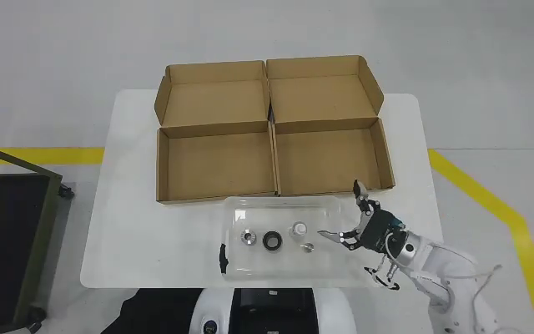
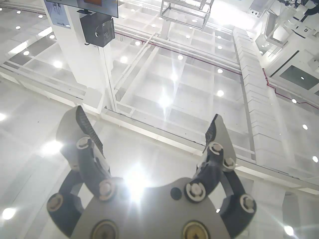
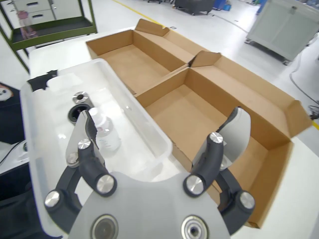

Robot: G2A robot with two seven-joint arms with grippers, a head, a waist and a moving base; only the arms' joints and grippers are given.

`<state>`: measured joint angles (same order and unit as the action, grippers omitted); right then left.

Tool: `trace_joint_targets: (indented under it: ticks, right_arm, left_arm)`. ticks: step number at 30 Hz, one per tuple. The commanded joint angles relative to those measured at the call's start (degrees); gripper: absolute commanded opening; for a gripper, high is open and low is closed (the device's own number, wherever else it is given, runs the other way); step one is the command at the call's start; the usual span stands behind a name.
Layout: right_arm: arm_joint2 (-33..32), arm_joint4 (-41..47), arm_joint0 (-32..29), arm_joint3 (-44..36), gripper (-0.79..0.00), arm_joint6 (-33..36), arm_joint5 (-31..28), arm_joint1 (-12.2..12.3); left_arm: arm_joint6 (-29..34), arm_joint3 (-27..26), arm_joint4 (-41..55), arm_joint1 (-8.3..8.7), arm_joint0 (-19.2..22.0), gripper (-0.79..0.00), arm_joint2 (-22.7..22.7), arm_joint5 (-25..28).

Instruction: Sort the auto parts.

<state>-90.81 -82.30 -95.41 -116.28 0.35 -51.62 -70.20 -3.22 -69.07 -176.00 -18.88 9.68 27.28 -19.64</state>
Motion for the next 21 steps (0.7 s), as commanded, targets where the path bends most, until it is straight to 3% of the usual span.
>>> trace_joint_targets:
  ticks: [1, 9, 21]
  right_arm:
    - [1.27, 0.22, 0.02, -1.13, 0.000, 2.29, -1.10, 0.12]
    - [7.96, -1.99, 1.84, -1.87, 0.000, 9.35, -4.30, 0.63]
    - [12.65, -4.25, 6.37, 3.16, 0.000, 15.39, -2.22, 1.14]
  left_arm:
    - [0.00, 0.00, 0.00, 0.00, 0.00, 0.000, 0.00, 0.00]
    - [0.00, 0.00, 0.00, 0.00, 0.00, 0.000, 0.00, 0.00]
    - [0.00, 0.00, 0.00, 0.00, 0.00, 0.000, 0.00, 0.00]
